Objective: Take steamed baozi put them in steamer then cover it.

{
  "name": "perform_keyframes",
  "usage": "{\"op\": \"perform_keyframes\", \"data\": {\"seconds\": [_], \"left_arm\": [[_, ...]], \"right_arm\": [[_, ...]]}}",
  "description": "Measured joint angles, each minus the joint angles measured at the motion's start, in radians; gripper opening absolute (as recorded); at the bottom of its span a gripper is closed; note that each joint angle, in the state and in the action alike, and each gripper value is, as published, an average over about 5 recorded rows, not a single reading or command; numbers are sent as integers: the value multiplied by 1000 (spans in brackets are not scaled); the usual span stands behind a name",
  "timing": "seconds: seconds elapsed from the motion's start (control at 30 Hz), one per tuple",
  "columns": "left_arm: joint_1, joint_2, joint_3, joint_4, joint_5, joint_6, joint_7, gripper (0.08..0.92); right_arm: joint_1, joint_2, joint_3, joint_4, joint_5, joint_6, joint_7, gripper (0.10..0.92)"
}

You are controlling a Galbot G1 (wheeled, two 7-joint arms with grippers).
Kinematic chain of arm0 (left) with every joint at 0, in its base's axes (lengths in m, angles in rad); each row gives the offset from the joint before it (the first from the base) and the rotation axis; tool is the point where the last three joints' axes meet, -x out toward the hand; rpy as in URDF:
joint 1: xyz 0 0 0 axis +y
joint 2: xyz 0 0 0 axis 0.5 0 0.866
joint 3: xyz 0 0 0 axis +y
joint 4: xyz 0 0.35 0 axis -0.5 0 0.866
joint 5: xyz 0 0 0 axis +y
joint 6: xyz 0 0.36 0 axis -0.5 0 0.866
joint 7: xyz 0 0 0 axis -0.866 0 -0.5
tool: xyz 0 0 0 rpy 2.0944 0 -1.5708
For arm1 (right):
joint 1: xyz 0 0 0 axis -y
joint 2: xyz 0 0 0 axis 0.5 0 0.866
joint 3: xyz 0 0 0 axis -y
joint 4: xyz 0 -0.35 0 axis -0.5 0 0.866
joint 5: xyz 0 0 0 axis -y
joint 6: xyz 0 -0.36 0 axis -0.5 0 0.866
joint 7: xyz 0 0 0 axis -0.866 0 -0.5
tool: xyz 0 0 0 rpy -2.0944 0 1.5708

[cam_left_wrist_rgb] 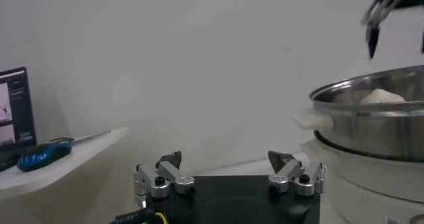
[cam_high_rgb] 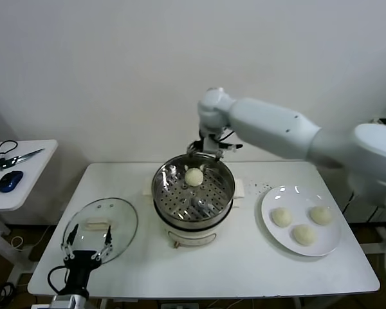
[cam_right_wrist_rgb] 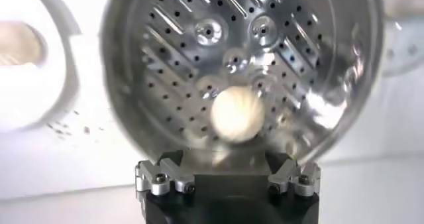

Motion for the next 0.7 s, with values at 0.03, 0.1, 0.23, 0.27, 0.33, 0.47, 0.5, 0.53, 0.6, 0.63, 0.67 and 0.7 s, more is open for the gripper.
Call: {"op": "perform_keyframes", "data": {"seconds": [0.03,0.1,0.23,0.27,0.33,0.47,0.5,0.53,0.6,0.63,0.67,0.7], "left_arm": [[0,0,2,-1,0,0,0,823],[0,-1,5,-4,1,2,0,823],[0,-3,8,-8,3,5,1,823],[0,-4,8,-9,4,6,1,823],[1,-5,8,-11,5,7,1,823],[5,-8,6,-14,7,9,1,823],[7,-8,6,-15,7,10,1,823],[8,-8,5,-15,7,10,1,823],[11,-10,3,-15,8,10,1,823],[12,-10,2,-15,9,10,1,823],[14,-11,2,-15,10,10,0,823],[15,-13,1,-16,10,10,0,823]], "right_arm": [[19,-31,-28,17,48,-42,3,823],[48,-94,-74,46,137,-128,9,823],[68,-215,-134,82,280,-287,16,823],[65,-242,-143,86,306,-321,17,823],[49,-292,-152,89,342,-377,15,823],[-24,-362,-138,80,373,-466,9,823],[-48,-374,-126,75,374,-484,9,823],[-75,-384,-112,69,373,-501,8,823],[-133,-399,-77,55,365,-530,8,823],[-165,-405,-56,47,358,-543,8,823],[-198,-408,-34,38,349,-553,10,823],[-229,-410,-11,29,340,-562,11,823]]}}
